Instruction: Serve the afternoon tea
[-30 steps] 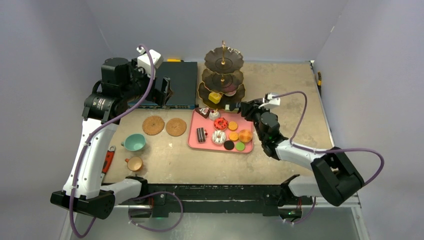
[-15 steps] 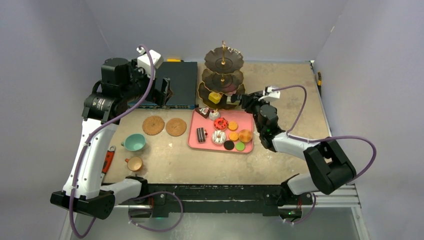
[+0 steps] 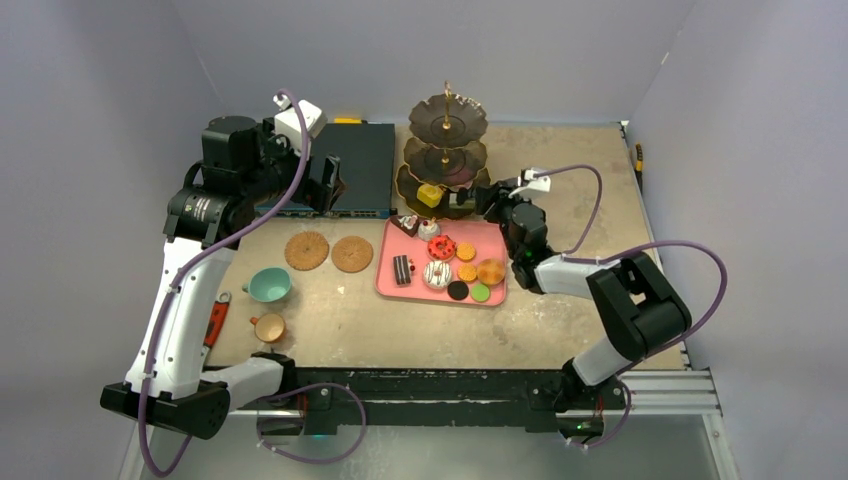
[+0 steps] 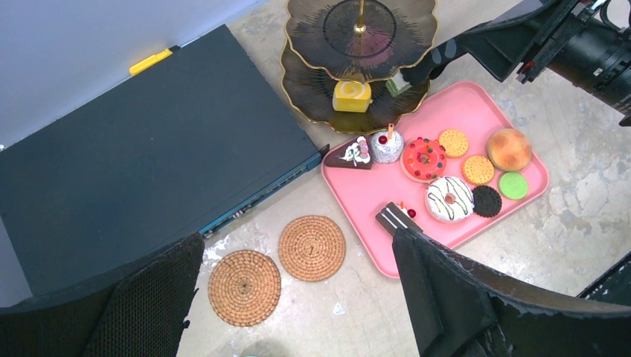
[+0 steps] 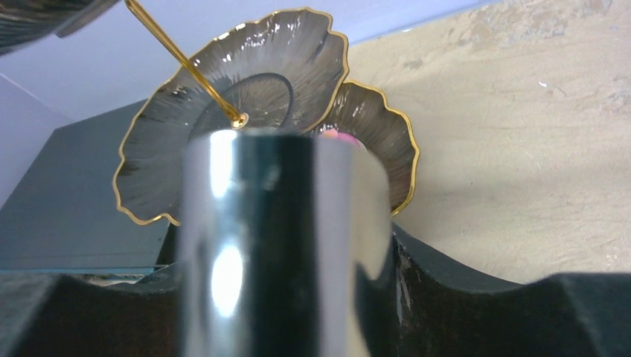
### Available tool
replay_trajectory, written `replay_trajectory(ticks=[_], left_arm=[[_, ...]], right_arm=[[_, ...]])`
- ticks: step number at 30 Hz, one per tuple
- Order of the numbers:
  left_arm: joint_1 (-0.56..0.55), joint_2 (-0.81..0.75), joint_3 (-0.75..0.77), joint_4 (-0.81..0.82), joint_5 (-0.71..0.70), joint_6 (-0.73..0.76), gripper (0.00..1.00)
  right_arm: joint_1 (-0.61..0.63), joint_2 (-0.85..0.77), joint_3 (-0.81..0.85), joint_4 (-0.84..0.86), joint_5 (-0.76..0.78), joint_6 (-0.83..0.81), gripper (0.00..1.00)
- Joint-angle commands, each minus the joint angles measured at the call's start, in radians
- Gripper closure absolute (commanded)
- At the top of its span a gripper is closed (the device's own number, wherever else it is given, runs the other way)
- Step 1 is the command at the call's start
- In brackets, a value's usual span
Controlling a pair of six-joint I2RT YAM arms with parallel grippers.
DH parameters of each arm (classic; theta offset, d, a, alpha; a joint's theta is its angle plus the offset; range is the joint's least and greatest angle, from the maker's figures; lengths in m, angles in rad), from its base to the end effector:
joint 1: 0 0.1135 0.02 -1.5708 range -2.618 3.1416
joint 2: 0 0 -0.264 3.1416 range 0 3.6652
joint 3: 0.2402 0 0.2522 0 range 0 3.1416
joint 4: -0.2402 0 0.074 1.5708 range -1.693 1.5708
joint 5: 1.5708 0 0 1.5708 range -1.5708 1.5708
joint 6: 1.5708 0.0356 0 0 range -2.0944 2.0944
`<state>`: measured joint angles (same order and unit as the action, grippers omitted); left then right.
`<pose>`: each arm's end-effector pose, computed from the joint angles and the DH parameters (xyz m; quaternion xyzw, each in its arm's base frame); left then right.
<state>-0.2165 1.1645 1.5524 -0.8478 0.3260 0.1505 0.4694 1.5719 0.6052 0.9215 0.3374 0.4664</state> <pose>0.2088 -0.0576 0.4564 0.2371 0.8087 -0.1550 0.5155 0.2874 0.1326 0.2051 0.1149 0.7128 0.1989 0.6627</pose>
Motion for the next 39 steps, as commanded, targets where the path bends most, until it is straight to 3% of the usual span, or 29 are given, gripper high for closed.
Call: replay_trajectory(ticks=[1, 12, 19, 39], left_arm=[[0.004, -0.02, 0.027, 0.01, 0.007, 0.011, 0.01], [0.004, -0.014, 0.026, 0.013, 0.017, 0.003, 0.01], [0.004, -0.016, 0.027, 0.012, 0.013, 0.002, 0.01], [0.004, -0.016, 0.035, 0.006, 0.009, 0.004, 0.01]], right_arm=[[-0.002, -0.033, 0.026, 0.107, 0.001, -0.042, 0.43], [0.012, -0.174, -0.084, 0.072, -0.046, -0.023, 0.37], [0.134, -0.221, -0.139, 0.046, -0.024, -0.03, 0.38], [0.228, 0.009, -0.033, 0.111, -0.017, -0.07, 0.4]])
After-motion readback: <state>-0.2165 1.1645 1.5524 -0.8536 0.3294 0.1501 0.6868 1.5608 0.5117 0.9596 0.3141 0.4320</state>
